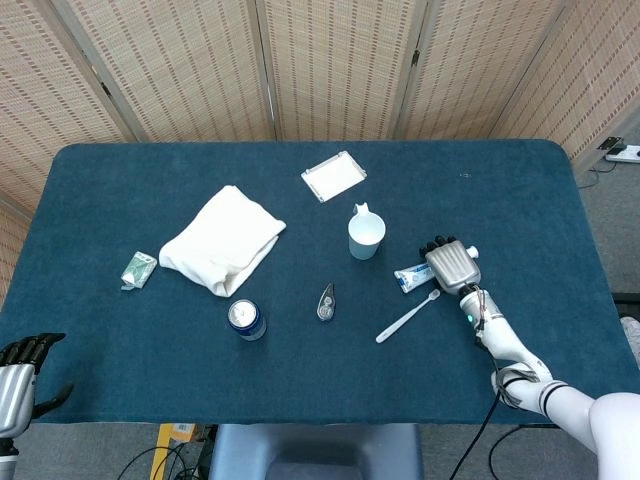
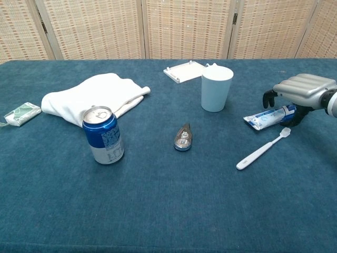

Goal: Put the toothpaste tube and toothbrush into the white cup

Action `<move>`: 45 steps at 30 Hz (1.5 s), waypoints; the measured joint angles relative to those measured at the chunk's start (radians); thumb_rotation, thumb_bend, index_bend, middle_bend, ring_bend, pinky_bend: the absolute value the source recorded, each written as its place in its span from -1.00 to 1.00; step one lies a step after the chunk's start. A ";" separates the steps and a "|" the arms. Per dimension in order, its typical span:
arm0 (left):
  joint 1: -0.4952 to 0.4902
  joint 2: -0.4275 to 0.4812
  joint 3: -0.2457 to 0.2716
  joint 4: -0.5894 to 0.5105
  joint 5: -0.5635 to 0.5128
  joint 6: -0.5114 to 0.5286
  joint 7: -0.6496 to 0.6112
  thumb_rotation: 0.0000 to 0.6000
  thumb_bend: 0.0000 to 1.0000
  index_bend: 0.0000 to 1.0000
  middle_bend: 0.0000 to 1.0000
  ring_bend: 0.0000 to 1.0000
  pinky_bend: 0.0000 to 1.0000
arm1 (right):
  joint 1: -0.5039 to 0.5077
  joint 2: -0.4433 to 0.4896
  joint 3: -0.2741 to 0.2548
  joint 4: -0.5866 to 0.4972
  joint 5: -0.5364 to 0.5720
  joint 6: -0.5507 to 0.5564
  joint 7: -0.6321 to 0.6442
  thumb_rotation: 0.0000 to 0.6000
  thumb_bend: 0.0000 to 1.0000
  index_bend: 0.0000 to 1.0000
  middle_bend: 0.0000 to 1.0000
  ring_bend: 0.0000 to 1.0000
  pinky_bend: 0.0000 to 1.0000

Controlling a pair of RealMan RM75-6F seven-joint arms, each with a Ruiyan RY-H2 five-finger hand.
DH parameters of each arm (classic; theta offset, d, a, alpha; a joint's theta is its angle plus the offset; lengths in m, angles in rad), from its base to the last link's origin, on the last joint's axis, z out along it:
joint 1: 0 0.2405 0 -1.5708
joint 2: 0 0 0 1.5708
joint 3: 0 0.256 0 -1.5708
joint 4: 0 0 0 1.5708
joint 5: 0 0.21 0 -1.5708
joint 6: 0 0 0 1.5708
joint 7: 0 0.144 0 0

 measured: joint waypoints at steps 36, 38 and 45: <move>0.022 0.021 -0.003 -0.003 0.006 0.016 -0.016 1.00 -0.46 -0.42 -0.48 -0.56 -0.54 | -0.022 0.267 0.168 -0.423 0.059 0.159 0.617 1.00 -0.26 0.33 0.31 -0.17 -0.37; 0.022 0.022 -0.003 -0.005 0.010 0.018 -0.018 1.00 -0.46 -0.42 -0.47 -0.56 -0.54 | -0.013 0.253 0.192 -0.423 0.076 0.162 0.660 1.00 -0.26 0.33 0.31 -0.17 -0.37; 0.027 0.024 -0.003 -0.010 0.016 0.028 -0.016 1.00 -0.46 -0.42 -0.48 -0.56 -0.54 | 0.051 0.130 0.264 -0.355 0.143 0.145 0.795 1.00 -0.26 0.33 0.31 -0.17 -0.37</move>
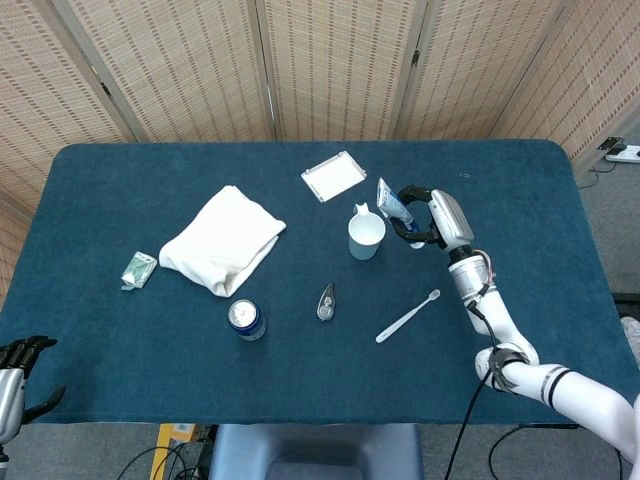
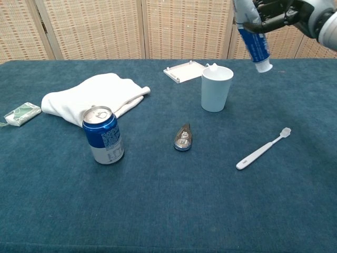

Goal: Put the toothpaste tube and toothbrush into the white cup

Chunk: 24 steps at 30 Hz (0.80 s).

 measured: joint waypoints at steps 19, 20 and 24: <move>0.016 -0.007 0.003 0.030 -0.029 -0.015 -0.026 1.00 -0.46 -0.42 -0.48 -0.56 -0.54 | 0.187 -0.306 0.060 0.423 0.020 -0.066 0.250 1.00 -0.33 0.33 0.30 -0.17 -0.37; 0.016 -0.008 0.002 0.031 -0.031 -0.015 -0.027 1.00 -0.46 -0.43 -0.48 -0.56 -0.54 | 0.198 -0.322 0.062 0.447 0.016 -0.068 0.277 1.00 -0.33 0.33 0.30 -0.17 -0.37; 0.017 -0.009 0.002 0.037 -0.037 -0.020 -0.029 1.00 -0.46 -0.43 -0.47 -0.56 -0.54 | 0.225 -0.362 0.061 0.522 0.002 -0.077 0.325 1.00 -0.34 0.33 0.29 -0.17 -0.38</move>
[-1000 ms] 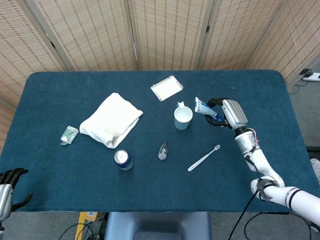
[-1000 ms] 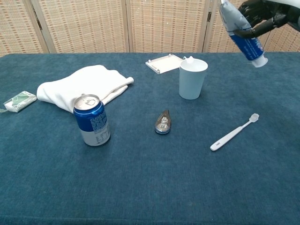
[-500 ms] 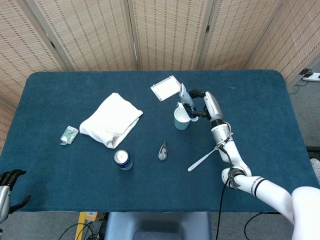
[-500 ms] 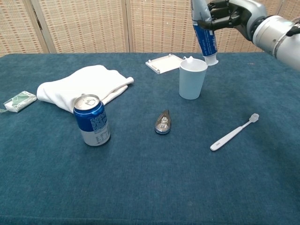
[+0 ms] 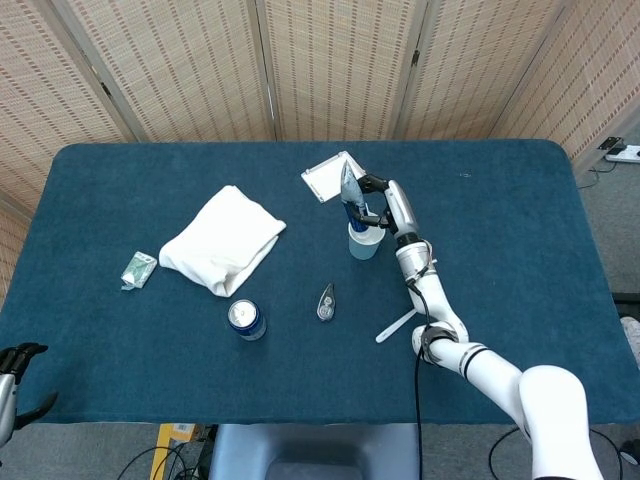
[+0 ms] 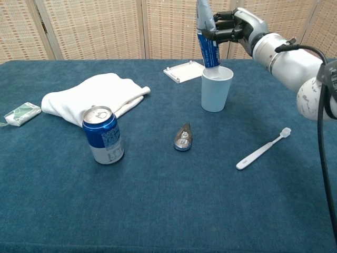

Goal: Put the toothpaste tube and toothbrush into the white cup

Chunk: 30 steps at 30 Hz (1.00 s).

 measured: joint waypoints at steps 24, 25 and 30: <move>0.004 -0.008 0.000 0.009 -0.011 -0.013 -0.005 1.00 -0.46 -0.43 -0.47 -0.56 -0.54 | 0.018 -0.101 -0.068 0.216 -0.060 0.005 0.171 1.00 -0.51 -0.06 -0.14 -0.55 -0.60; 0.004 -0.008 0.000 0.009 -0.010 -0.013 -0.004 1.00 -0.46 -0.43 -0.47 -0.56 -0.54 | 0.014 -0.099 -0.071 0.214 -0.061 0.007 0.177 1.00 -0.51 -0.06 -0.14 -0.55 -0.60; 0.002 -0.009 -0.001 0.006 -0.008 -0.015 0.000 1.00 -0.46 -0.43 -0.48 -0.56 -0.54 | -0.012 -0.087 -0.092 0.204 -0.075 0.023 0.193 1.00 -0.51 -0.08 -0.14 -0.56 -0.61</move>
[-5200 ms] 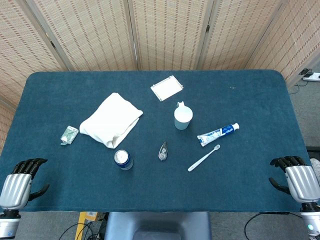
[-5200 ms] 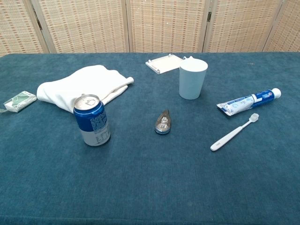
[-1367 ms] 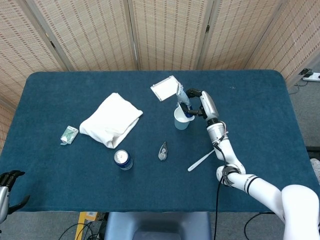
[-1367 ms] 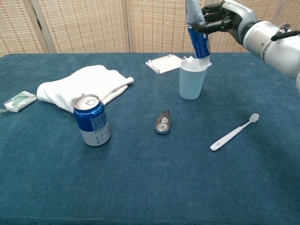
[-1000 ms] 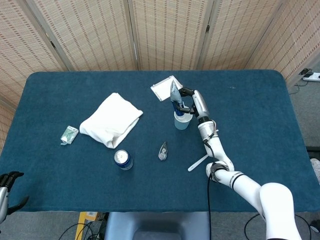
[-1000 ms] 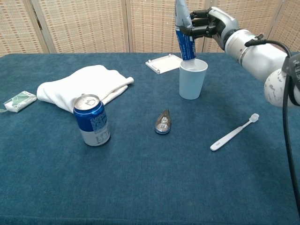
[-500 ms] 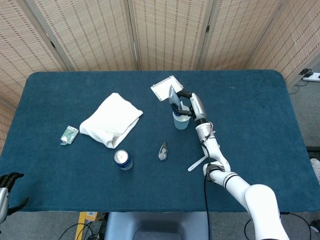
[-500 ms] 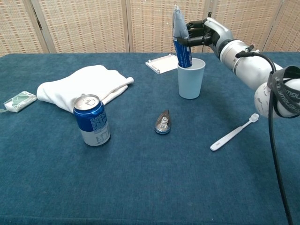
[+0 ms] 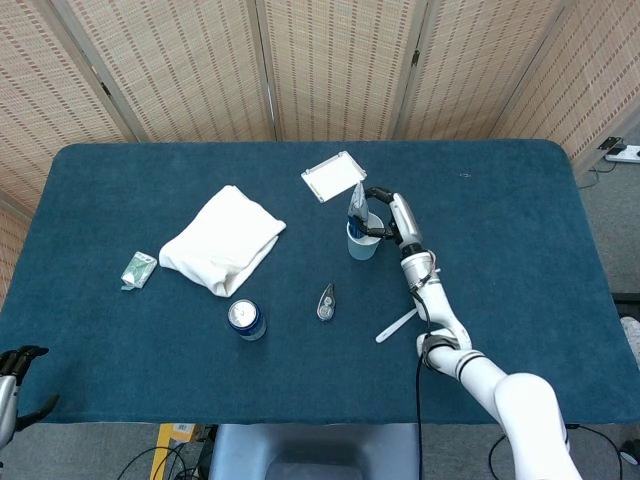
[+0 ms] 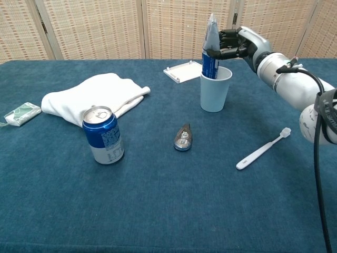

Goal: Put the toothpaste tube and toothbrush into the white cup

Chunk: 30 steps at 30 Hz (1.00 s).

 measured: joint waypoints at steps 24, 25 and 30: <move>-0.005 0.003 -0.003 -0.010 0.005 0.000 0.012 1.00 -0.46 -0.44 -0.47 -0.56 -0.54 | -0.054 0.047 -0.042 -0.040 -0.048 0.108 0.004 1.00 -0.66 -0.87 -0.71 -0.91 -0.94; -0.005 0.002 -0.004 -0.010 0.005 0.000 0.012 1.00 -0.46 -0.44 -0.47 -0.56 -0.54 | -0.061 0.053 -0.043 -0.050 -0.051 0.125 0.001 1.00 -0.66 -0.87 -0.72 -0.91 -0.95; -0.010 -0.001 -0.006 -0.008 0.005 -0.006 0.014 1.00 -0.46 -0.44 -0.47 -0.56 -0.54 | -0.116 0.106 -0.054 -0.138 -0.073 0.252 -0.063 1.00 -0.46 -0.85 -0.59 -0.92 -0.96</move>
